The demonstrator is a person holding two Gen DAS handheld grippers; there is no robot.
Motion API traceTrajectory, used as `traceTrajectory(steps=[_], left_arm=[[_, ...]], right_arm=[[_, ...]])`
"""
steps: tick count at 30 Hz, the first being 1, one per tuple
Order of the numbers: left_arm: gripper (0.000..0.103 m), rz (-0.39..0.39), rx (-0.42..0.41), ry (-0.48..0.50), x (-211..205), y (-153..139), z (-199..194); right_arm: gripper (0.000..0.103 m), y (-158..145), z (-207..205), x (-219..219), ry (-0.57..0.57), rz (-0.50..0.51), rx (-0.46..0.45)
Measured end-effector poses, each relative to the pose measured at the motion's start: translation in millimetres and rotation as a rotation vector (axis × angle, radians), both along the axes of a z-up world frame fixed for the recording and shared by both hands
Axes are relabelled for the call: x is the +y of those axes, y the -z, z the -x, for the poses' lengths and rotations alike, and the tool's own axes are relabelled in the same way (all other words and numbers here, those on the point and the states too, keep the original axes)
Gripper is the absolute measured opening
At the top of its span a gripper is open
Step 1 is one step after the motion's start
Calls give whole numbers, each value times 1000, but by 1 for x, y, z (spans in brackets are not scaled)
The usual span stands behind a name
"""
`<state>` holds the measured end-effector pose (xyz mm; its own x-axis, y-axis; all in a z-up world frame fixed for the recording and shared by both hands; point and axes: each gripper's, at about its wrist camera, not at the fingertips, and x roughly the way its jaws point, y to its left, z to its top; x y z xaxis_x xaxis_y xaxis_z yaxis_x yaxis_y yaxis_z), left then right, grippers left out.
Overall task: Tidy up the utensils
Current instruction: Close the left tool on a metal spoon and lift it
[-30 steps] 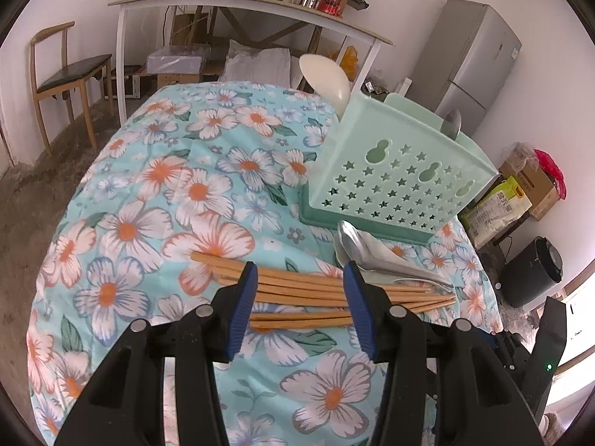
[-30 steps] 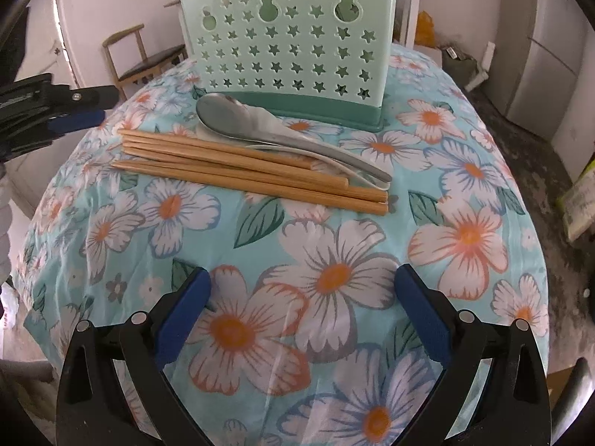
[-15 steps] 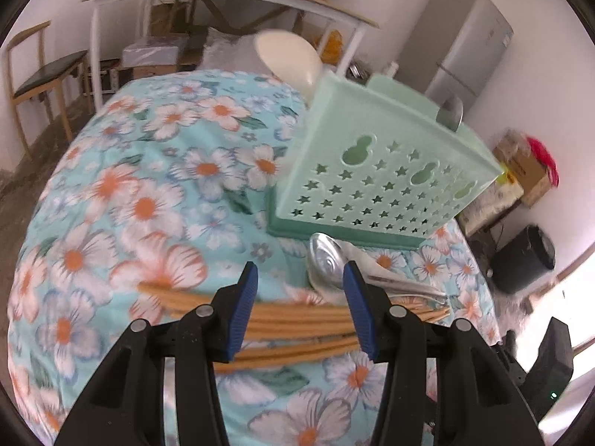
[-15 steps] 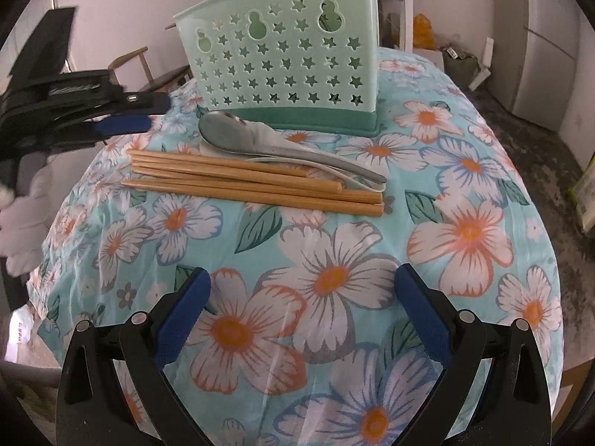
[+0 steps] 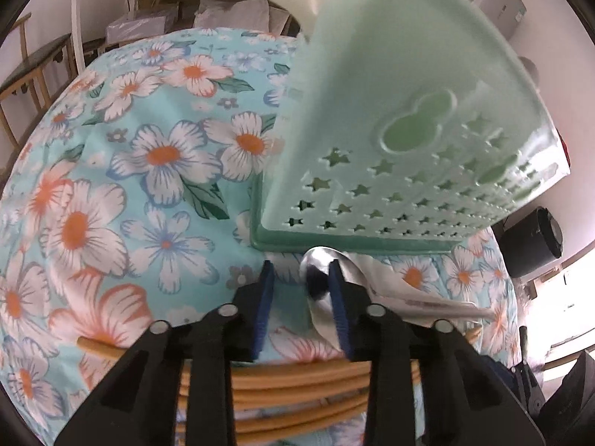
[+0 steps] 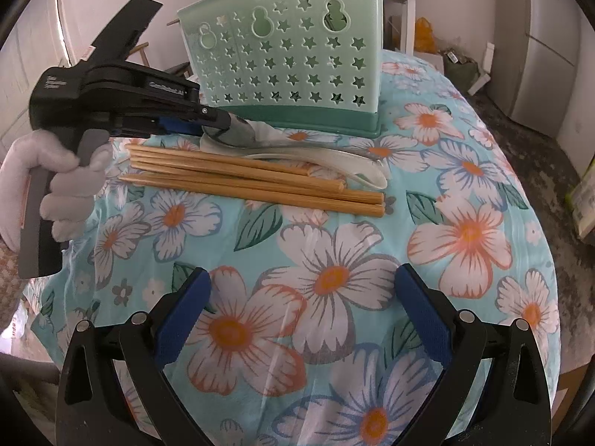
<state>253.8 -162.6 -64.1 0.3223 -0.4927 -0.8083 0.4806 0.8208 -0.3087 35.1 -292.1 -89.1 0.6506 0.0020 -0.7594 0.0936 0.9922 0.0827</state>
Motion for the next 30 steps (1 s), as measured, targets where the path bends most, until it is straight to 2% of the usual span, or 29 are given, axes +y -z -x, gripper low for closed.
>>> traceTrajectory(steps=[2, 11, 21, 26, 30], left_arm=[[17, 16, 10, -5, 0, 1, -5], [4, 108, 13, -54, 15, -7, -4], [2, 199, 3, -155, 73, -30, 19], [2, 217, -21, -232, 109, -39, 32], [2, 213, -46, -282, 132, -40, 40]], right_arm=[[95, 0, 1, 1, -2, 1, -2], [95, 1, 2, 1, -3, 4, -4], [95, -2, 3, -1, -8, -15, -2], [94, -14, -4, -9, -49, -35, 40], [89, -42, -13, -9, -81, 17, -37]])
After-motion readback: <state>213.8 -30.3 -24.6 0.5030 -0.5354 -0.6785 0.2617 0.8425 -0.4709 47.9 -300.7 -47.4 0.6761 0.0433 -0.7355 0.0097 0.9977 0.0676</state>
